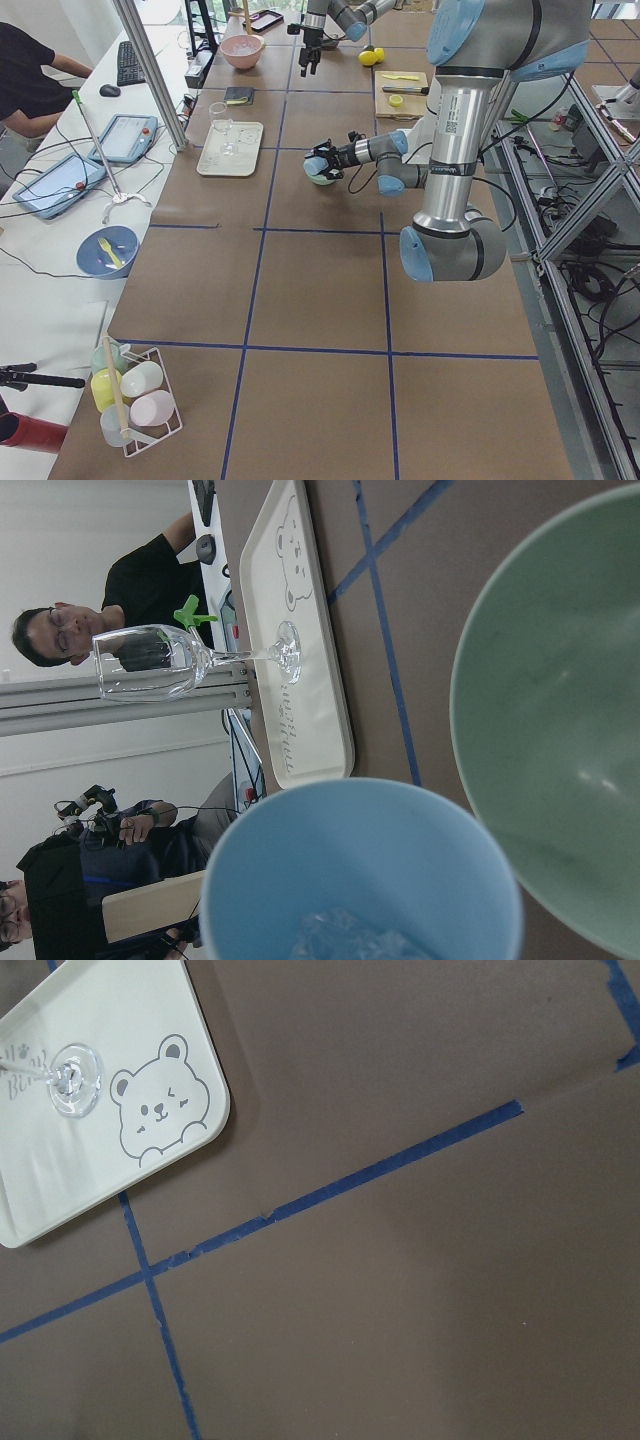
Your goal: Pour ice into bowl
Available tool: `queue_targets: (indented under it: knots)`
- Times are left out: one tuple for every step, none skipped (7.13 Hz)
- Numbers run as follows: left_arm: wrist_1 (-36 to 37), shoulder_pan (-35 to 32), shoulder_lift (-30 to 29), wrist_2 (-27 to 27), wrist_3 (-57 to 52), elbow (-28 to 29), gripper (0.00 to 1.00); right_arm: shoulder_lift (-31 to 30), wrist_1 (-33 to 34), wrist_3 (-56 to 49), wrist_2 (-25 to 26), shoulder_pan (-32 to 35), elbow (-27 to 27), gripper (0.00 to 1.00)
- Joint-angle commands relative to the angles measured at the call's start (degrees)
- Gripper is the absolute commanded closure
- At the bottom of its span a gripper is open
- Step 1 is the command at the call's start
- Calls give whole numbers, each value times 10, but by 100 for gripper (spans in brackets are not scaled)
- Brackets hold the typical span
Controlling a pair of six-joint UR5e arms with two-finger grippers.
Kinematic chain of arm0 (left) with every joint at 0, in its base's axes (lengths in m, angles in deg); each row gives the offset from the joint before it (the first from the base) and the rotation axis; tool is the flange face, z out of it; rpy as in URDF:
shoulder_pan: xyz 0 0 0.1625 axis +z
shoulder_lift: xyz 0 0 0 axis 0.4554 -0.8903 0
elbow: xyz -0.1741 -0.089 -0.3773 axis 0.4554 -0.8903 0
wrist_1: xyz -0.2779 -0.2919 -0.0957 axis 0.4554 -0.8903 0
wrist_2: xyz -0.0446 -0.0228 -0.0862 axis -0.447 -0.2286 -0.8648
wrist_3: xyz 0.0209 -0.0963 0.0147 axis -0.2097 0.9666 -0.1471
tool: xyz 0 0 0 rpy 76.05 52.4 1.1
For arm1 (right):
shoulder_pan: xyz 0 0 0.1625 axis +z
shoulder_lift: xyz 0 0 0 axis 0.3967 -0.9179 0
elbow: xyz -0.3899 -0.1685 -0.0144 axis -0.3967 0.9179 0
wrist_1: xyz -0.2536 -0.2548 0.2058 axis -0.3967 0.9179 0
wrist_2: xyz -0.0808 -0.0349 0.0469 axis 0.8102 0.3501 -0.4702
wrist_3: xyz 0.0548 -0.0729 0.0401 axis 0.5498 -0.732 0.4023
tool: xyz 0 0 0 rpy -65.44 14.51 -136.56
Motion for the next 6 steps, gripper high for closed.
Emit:
queue_targets:
  knots:
    - [100, 1, -1, -12, -2, -18, 100, -8, -12, 1, 0, 0, 0, 0]
    - [103, 1, -1, -11, -1, -14, 100, -8, -12, 1, 0, 0, 0, 0]
    - [104, 2, -1, -5, 0, -13, 100, -9, -13, 0, -1, 0, 0, 0]
    - [115, 4, -2, 27, 0, -12, 100, -11, -14, 1, -1, 0, 0, 0]
    - [115, 6, -2, 49, 0, -14, 100, -11, -14, 1, -2, 1, 0, 0]
    - [116, 7, -2, 57, 0, -12, 100, -11, -14, 0, -2, 2, 0, 0]
